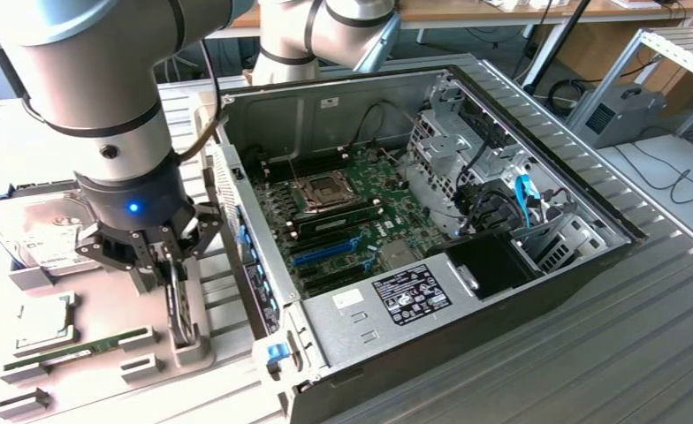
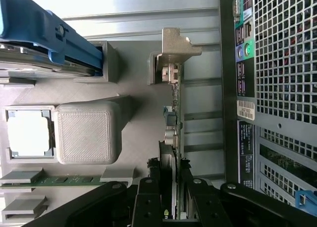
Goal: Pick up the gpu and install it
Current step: 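Pick up the gpu and move the gpu toward the slot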
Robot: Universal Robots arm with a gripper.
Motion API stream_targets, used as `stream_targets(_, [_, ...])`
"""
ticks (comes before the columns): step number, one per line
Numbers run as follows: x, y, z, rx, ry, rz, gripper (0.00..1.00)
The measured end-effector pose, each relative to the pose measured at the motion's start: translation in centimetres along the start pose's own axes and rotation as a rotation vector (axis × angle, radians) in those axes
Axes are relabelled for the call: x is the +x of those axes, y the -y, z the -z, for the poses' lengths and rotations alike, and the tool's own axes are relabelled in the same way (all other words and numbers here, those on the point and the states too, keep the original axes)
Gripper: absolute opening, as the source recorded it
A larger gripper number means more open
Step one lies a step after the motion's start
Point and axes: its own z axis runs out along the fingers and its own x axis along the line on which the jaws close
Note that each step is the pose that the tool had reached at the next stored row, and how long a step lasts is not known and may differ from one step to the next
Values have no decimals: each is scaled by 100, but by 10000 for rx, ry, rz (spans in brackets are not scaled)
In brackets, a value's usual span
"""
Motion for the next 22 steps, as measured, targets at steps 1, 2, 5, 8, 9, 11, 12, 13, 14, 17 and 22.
stream_targets(1, [0, 0, 8, 0, 0, 0, 26])
stream_targets(2, [-1, 1, 16, 0, 0, 0, 26])
stream_targets(5, [-1, 1, 33, -1, 1, 0, 26])
stream_targets(8, [-2, 2, 53, 0, 0, 0, 26])
stream_targets(9, [-2, 2, 58, 0, 1, 0, 26])
stream_targets(11, [-2, 2, 67, 2, 1, 1, 26])
stream_targets(12, [-2, 2, 70, 2, 2, 0, 26])
stream_targets(13, [-2, 3, 75, 4, 2, 0, 26])
stream_targets(14, [-2, 3, 79, 6, 1, 0, 26])
stream_targets(17, [-3, 3, 93, 6, 0, 0, 26])
stream_targets(22, [-4, 6, 148, 6, 1, 0, 26])
